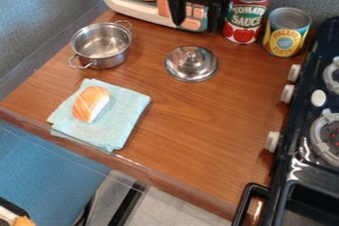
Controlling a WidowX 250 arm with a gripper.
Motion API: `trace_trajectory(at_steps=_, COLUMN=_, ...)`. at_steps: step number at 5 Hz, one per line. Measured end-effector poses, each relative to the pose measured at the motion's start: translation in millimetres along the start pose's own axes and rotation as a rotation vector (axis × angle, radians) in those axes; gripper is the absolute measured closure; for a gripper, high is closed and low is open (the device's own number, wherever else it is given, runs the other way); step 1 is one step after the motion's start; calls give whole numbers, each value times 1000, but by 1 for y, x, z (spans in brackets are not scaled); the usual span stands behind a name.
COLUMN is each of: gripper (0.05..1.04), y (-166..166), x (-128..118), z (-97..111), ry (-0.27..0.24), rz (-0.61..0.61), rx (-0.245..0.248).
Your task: Move the cover to the rigth of silver pot
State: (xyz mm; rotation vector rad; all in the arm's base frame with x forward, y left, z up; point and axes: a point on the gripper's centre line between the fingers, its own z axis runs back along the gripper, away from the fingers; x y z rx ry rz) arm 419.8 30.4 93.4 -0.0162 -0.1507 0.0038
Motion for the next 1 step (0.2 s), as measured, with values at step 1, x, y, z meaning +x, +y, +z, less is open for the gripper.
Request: trace_trajectory(at_steps=1, gripper=84, y=4, x=-9, z=2, ry=15, rz=10, rx=21)
